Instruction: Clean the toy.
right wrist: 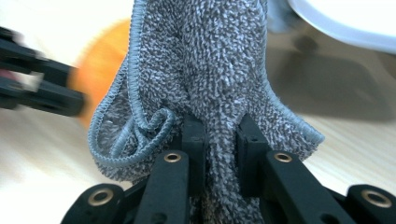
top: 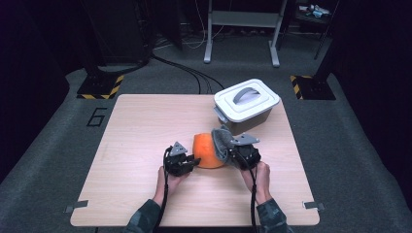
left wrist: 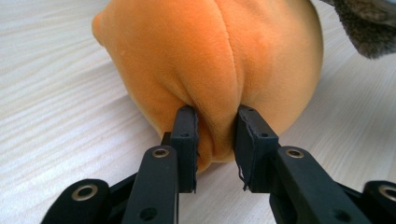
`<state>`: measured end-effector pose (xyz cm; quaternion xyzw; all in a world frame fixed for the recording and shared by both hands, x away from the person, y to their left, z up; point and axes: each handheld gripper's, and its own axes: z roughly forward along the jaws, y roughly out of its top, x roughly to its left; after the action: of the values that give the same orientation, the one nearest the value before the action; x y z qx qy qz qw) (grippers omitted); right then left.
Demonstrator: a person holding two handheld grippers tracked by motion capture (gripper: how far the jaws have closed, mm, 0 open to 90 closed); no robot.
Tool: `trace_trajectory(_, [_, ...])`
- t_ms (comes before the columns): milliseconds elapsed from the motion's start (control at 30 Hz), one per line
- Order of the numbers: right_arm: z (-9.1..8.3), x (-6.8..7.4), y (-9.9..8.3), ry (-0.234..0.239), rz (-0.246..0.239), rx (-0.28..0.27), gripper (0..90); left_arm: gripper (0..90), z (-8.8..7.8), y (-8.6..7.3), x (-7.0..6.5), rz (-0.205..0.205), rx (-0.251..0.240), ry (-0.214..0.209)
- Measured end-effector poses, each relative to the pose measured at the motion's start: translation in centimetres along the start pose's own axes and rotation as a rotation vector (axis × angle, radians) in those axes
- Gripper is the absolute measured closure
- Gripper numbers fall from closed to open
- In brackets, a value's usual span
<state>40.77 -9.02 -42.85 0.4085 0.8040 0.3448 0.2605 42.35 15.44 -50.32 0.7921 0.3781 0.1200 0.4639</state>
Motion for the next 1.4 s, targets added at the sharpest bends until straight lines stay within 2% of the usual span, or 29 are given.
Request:
trace_trajectory(67, [1.0, 0.8, 0.4, 0.009, -0.031, 0.036, 77.1, 63.6, -0.1, 0.1, 0.0, 0.002, 0.003, 0.01])
trace_trajectory(133, [2.4, 1.0, 0.2, 0.002, -0.034, 0.058, 77.2, 55.2, -0.4, 0.1, 0.1, 0.01, 0.02, 0.015])
trace_trajectory(167, [2.8, 0.8, 0.1, 0.005, -0.012, 0.063, 77.2, 50.7, -0.4, 0.0, 0.1, 0.005, 0.022, 0.012])
trace_trajectory(233, [3.1, 0.4, -0.1, 0.012, 0.007, 0.056, 77.2, 47.4, -0.4, -0.1, 0.1, 0.018, 0.049, 0.017])
trace_trajectory(267, [3.1, 0.2, -0.2, 0.013, 0.011, 0.062, 77.2, 48.0, -0.3, -0.2, 0.0, 0.027, 0.05, 0.015])
trace_trajectory(333, [3.0, 0.2, -0.3, 0.012, 0.019, 0.067, 77.2, 54.6, -0.1, -0.3, -0.1, 0.036, 0.051, 0.017])
trace_trajectory(367, [2.9, 0.1, -0.3, 0.013, 0.007, 0.062, 77.1, 58.4, 0.1, -0.3, -0.1, 0.033, 0.049, 0.02])
trace_trajectory(467, [2.4, 0.3, 0.0, 0.007, 0.016, 0.043, 77.0, 67.0, 0.2, -0.3, -0.1, 0.034, 0.04, 0.027])
trace_trajectory(533, [1.6, 0.9, 0.6, 0.008, 0.002, 0.016, 77.0, 68.9, 0.2, -0.3, -0.1, 0.028, 0.033, 0.026])
trace_trajectory(600, [1.2, 1.5, 1.1, 0.036, -0.02, 0.001, 77.0, 70.4, 0.2, -0.3, -0.2, 0.025, 0.024, 0.025])
trace_trajectory(633, [1.1, 2.0, 1.4, 0.035, -0.037, 0.001, 77.0, 71.0, 0.2, -0.3, -0.3, 0.028, 0.021, 0.026])
trace_trajectory(767, [2.1, 3.5, 2.1, 0.054, -0.087, 0.035, 76.9, 74.5, 0.1, -0.2, -0.3, 0.039, 0.019, 0.027])
trace_trajectory(867, [3.0, 3.9, 1.9, 0.04, -0.1, 0.059, 77.1, 78.9, 0.1, -0.3, -0.1, 0.036, 0.021, 0.024])
trace_trajectory(900, [3.1, 3.6, 1.8, 0.042, -0.115, 0.066, 77.3, 80.3, 0.1, -0.3, -0.2, 0.033, 0.017, 0.025])
trace_trajectory(1000, [3.1, 3.0, 1.2, 0.039, -0.073, 0.073, 77.3, 82.1, 0.0, -0.2, -0.2, 0.044, 0.016, 0.015])
trace_trajectory(1133, [3.0, 2.2, 0.5, 0.04, -0.061, 0.073, 77.4, 83.5, 0.2, -0.3, -0.4, 0.032, 0.013, 0.007])
trace_trajectory(1200, [2.8, 1.8, 0.2, 0.032, -0.054, 0.077, 77.4, 84.0, 0.2, -0.2, -0.3, 0.049, 0.015, 0.009])
trace_trajectory(1400, [2.5, 0.5, -0.9, 0.009, -0.019, 0.097, 77.3, 84.7, 0.1, -0.3, -0.2, 0.041, 0.015, 0.003])
